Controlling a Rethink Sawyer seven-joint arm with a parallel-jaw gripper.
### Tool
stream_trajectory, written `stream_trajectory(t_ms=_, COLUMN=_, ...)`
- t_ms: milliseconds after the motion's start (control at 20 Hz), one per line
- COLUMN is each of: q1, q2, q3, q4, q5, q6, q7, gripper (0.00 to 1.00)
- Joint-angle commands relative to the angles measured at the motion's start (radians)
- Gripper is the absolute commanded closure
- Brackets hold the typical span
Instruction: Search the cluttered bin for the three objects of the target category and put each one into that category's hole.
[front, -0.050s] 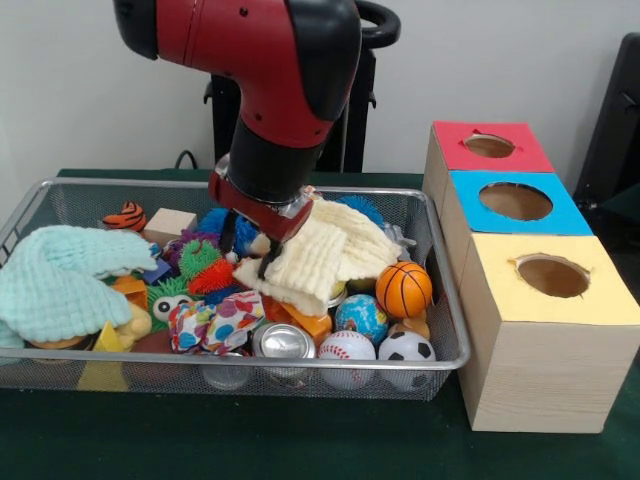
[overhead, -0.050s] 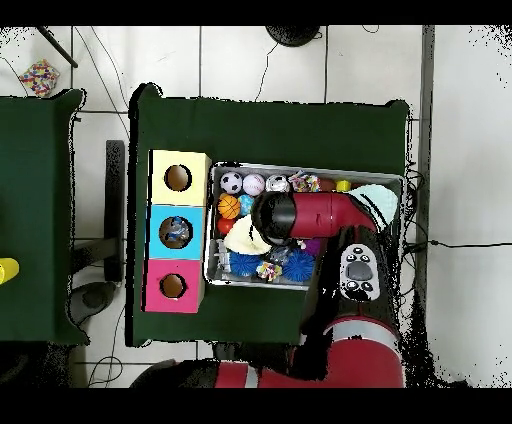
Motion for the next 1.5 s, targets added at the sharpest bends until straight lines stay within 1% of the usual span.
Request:
stream_trajectory(t_ms=50, q1=-0.045, q2=-0.066, q3=0.047, q4=0.078, q5=0.076, q6=0.068, q7=0.057, gripper=0.00)
stream_trajectory(t_ms=200, q1=-0.070, q2=-0.100, q3=0.086, q4=0.111, q5=0.123, q6=0.095, q7=0.032, gripper=0.00)
stream_trajectory(t_ms=300, q1=-0.088, q2=-0.105, q3=0.112, q4=0.127, q5=0.153, q6=0.094, q7=0.018, gripper=0.00)
stream_trajectory(t_ms=500, q1=-0.138, q2=-0.117, q3=0.180, q4=0.194, q5=0.241, q6=0.102, q7=0.001, gripper=0.00)
stream_trajectory(t_ms=650, q1=-0.192, q2=-0.112, q3=0.245, q4=0.232, q5=0.290, q6=0.095, q7=-0.047, gripper=0.00)
stream_trajectory(t_ms=850, q1=-0.274, q2=-0.076, q3=0.343, q4=0.268, q5=0.340, q6=0.074, q7=-0.117, gripper=0.00)
stream_trajectory(t_ms=1100, q1=-0.336, q2=-0.041, q3=0.407, q4=0.272, q5=0.328, q6=0.073, q7=-0.162, gripper=0.00)
stream_trajectory(t_ms=1300, q1=-0.386, q2=0.008, q3=0.456, q4=0.269, q5=0.305, q6=0.051, q7=-0.189, gripper=0.00)
stream_trajectory(t_ms=1350, q1=-0.399, q2=0.012, q3=0.471, q4=0.279, q5=0.301, q6=0.047, q7=-0.193, gripper=0.00)
stream_trajectory(t_ms=1500, q1=-0.442, q2=0.050, q3=0.521, q4=0.279, q5=0.295, q6=0.051, q7=-0.220, gripper=0.00)
